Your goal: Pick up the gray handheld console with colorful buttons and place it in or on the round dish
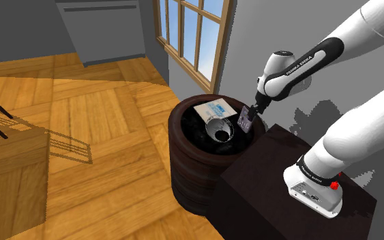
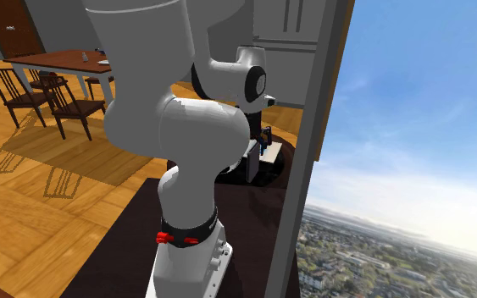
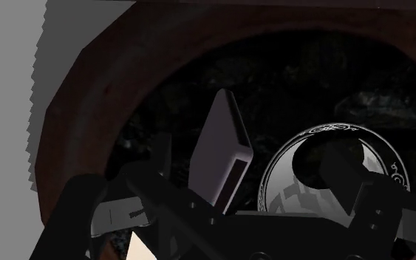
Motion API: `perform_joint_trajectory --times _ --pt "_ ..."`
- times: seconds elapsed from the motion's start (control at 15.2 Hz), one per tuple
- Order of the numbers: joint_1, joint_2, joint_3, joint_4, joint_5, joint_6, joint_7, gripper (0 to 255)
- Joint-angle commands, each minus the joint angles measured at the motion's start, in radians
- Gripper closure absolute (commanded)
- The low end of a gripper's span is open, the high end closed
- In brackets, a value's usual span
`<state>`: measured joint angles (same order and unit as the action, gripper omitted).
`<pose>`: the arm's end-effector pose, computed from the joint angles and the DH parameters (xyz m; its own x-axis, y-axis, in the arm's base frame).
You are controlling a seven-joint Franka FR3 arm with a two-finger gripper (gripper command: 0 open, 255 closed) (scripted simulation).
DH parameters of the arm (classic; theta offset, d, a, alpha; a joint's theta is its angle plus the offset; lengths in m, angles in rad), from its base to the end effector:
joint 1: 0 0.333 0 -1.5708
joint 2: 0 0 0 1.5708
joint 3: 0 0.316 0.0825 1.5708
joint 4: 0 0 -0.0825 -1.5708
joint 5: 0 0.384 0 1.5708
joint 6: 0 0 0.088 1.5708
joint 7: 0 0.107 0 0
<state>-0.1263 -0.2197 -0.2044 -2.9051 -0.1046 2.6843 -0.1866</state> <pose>0.3265 -0.1026 0.2425 0.9990 -0.0452 -0.0037 -0.0452 -0.9990 0.0009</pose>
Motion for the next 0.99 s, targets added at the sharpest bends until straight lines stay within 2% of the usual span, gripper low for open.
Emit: perform_joint_trajectory --times 0.0,0.33,0.79,0.86,0.92 --pt "0.003 0.046 -0.006 -0.003 0.006 0.050 -0.008 0" --pt "0.019 0.144 -0.014 -0.001 0.042 0.146 -0.032 0" --pt "0.019 0.143 -0.013 -0.001 0.042 0.145 -0.032 0" --pt "0.019 0.143 -0.013 -0.001 0.042 0.145 -0.032 255" --pt "0.019 0.143 -0.013 -0.001 0.042 0.145 -0.032 255"
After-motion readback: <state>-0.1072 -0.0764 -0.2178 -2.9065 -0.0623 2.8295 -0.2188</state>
